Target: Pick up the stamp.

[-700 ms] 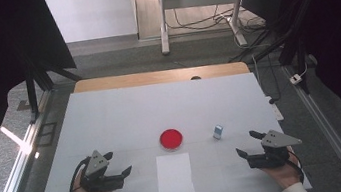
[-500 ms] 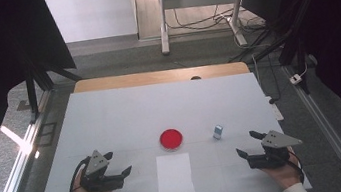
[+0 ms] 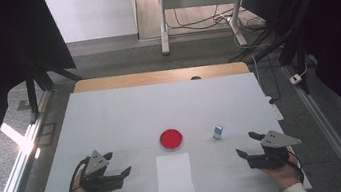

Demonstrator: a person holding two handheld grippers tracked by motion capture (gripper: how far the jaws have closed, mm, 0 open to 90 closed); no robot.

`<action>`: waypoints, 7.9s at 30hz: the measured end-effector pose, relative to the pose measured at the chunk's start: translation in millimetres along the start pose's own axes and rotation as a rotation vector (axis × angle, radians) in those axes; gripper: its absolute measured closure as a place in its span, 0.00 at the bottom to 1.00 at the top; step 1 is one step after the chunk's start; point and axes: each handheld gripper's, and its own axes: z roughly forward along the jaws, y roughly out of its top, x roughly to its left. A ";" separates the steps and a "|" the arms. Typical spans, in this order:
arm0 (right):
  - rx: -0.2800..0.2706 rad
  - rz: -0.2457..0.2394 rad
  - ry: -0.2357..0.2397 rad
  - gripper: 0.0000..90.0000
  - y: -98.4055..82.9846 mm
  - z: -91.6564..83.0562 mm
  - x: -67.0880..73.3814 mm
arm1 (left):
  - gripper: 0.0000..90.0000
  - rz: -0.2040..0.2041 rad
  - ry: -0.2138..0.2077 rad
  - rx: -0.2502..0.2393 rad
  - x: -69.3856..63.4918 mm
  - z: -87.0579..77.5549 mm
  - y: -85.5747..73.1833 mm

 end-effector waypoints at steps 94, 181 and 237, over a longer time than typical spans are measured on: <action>0.262 0.000 0.138 0.37 88.8 81.5 -21.9 | 0.20 0.020 0.005 0.044 2.3 12.2 -1.4; 0.041 0.036 0.189 0.83 92.5 64.2 -12.8 | 0.20 0.021 0.013 0.062 2.8 16.4 -5.1; -0.012 0.033 0.396 0.83 113.2 87.7 69.8 | 0.20 0.029 0.020 0.066 -0.4 19.5 -4.3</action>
